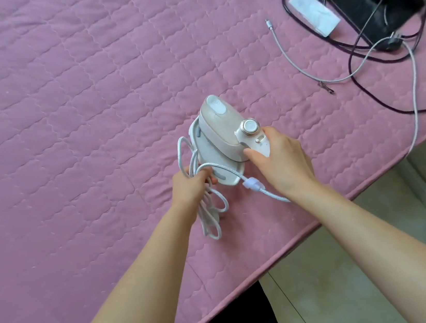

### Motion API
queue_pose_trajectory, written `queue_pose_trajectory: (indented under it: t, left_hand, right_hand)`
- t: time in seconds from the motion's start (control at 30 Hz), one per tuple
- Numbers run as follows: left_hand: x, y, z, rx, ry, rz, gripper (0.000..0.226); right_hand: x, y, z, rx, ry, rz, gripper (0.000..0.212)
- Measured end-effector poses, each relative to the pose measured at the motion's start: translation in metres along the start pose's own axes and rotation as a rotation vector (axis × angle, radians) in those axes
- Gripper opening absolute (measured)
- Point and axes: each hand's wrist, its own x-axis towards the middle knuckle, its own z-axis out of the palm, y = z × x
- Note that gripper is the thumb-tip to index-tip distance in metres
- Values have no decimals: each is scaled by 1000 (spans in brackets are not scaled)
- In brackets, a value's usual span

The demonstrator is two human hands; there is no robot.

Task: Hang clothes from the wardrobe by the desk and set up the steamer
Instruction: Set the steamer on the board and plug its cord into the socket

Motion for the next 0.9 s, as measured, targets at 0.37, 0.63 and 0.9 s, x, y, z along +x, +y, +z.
queue_pose_trajectory:
  t: [0.37,0.63,0.9]
  left_hand:
    - [-132,40,-79,-132,180,48,10]
    - [-236,63,-138,-256,332,112,12]
    - [-330,60,-167,-471,525,120,12]
  right_hand:
    - [-95,-72,-74,115,8,-182,35]
    - [-170,-131,-130,202,31,-321,27]
    - [-215,-156,-163,244,-47,-413,23]
